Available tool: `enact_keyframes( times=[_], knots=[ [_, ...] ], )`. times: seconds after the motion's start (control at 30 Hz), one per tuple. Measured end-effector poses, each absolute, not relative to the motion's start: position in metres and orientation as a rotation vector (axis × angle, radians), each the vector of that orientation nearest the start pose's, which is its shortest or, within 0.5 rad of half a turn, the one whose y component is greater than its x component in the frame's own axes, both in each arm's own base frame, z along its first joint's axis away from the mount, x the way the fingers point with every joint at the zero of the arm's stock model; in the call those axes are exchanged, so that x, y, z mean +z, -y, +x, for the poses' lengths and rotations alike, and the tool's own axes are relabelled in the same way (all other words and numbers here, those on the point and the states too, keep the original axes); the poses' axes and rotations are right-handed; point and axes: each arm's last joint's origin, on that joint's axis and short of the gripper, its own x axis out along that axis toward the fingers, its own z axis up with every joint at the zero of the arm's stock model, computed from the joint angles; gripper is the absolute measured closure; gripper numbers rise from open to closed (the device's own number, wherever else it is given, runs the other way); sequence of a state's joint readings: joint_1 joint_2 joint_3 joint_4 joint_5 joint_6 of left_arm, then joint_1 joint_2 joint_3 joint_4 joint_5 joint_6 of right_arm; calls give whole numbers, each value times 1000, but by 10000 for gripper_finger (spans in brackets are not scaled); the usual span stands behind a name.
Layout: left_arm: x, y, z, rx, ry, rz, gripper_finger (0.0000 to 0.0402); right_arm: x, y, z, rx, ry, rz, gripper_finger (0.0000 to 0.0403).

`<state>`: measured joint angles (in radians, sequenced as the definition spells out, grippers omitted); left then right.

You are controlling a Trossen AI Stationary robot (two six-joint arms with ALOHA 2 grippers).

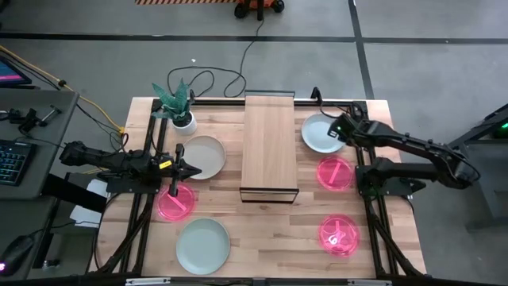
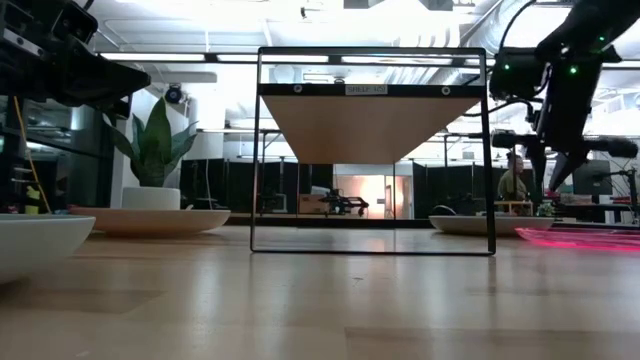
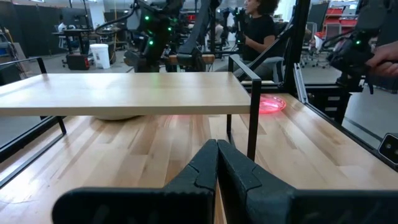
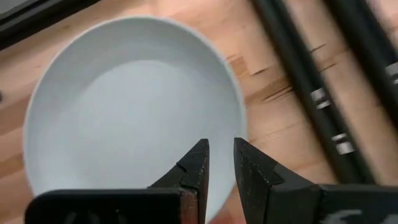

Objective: Place and stack plates onto a shelf
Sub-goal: Put the top white plate on the shelf

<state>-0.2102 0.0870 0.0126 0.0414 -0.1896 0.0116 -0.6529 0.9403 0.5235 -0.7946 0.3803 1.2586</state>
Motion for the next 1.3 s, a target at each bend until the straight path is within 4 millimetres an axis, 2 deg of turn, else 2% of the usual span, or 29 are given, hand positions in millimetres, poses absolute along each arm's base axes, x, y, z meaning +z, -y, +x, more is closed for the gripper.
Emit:
enact_keyframes(
  times=[0.2,0.43,0.63,0.8,0.93,1.3],
  knots=[
    [165,16,101,-21,-32,18,401,172,93,102,-1595,-402,1251,350],
    [165,16,101,-21,-32,18,401,169,92,99,-1615,-409,1249,349],
    [165,16,101,-21,-32,18,401,167,91,95,-1685,-426,1206,315],
    [165,16,101,-20,-33,18,401,162,93,99,-1697,-469,1216,277],
    [165,16,101,-20,-33,18,401,156,98,105,-1700,-478,1221,261],
    [165,16,101,-20,-32,18,401,136,107,119,-1720,-541,1264,265]
  ],
)
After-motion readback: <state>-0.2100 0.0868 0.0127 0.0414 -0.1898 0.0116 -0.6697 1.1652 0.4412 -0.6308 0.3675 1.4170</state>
